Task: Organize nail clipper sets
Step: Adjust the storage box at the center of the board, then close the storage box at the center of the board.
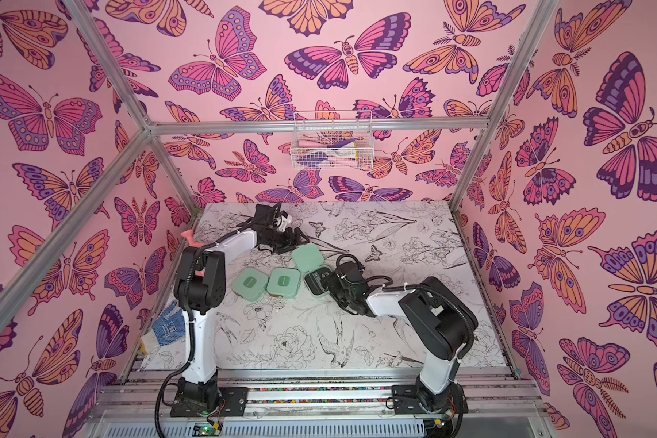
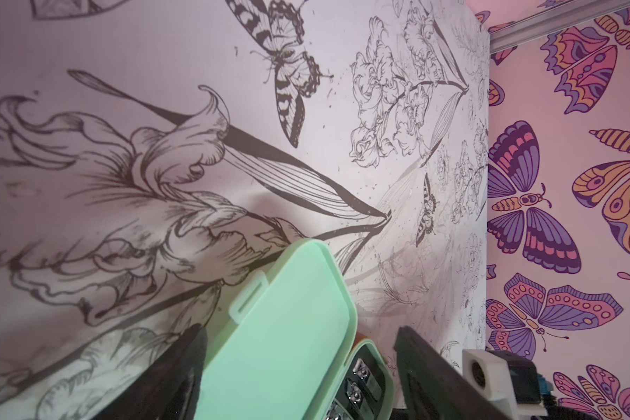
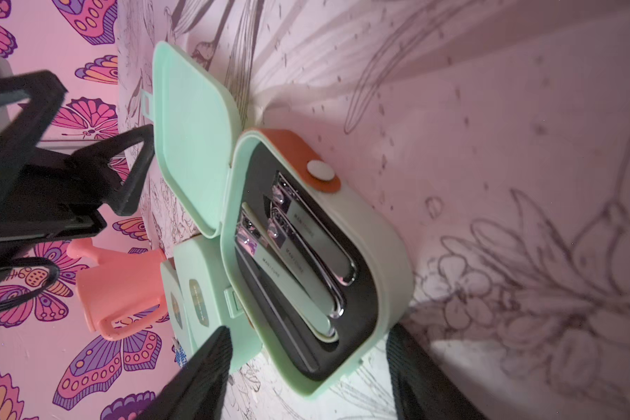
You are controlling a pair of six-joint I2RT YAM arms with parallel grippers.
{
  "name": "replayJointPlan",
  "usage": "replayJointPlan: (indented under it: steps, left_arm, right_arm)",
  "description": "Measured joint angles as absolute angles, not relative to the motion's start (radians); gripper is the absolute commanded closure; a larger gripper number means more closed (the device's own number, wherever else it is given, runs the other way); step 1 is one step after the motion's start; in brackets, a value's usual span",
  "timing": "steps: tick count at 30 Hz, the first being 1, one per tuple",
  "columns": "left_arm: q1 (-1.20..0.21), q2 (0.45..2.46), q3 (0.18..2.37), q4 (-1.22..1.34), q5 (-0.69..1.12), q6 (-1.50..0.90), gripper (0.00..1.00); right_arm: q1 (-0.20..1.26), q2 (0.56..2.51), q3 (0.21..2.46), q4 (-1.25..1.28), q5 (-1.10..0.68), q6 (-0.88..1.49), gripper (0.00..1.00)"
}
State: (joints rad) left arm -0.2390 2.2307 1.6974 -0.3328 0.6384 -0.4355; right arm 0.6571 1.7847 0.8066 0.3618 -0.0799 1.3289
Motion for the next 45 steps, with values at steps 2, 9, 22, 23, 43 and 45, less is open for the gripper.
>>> replayJointPlan:
  steps: [2,9,22,23,43,45]
  left_arm:
    - [-0.228,2.235,1.697,-0.322,0.639,-0.435,0.17]
    - [-0.203,2.233,1.665,-0.28,0.626,-0.433,0.18]
    - [-0.193,2.112,1.572,-0.311,0.563,-0.428,0.18]
    - [-0.191,2.109,1.572,-0.311,0.566,-0.428,0.18]
    - [-0.181,2.163,1.574,-0.315,0.564,-0.419,0.18]
    - [-0.181,2.178,1.574,-0.316,0.561,-0.418,0.18]
  right_arm:
    - [0.636,1.81,0.839,0.36,-0.092,1.321,0.3]
    - [0.569,1.888,0.936,0.353,-0.136,1.293,0.3]
    - [0.543,1.903,0.958,0.343,-0.165,1.256,0.3]
    - [0.543,1.904,0.958,0.345,-0.168,1.256,0.3]
    - [0.543,1.913,0.959,0.37,-0.198,1.256,0.29]
    - [0.543,1.915,0.959,0.373,-0.202,1.257,0.29]
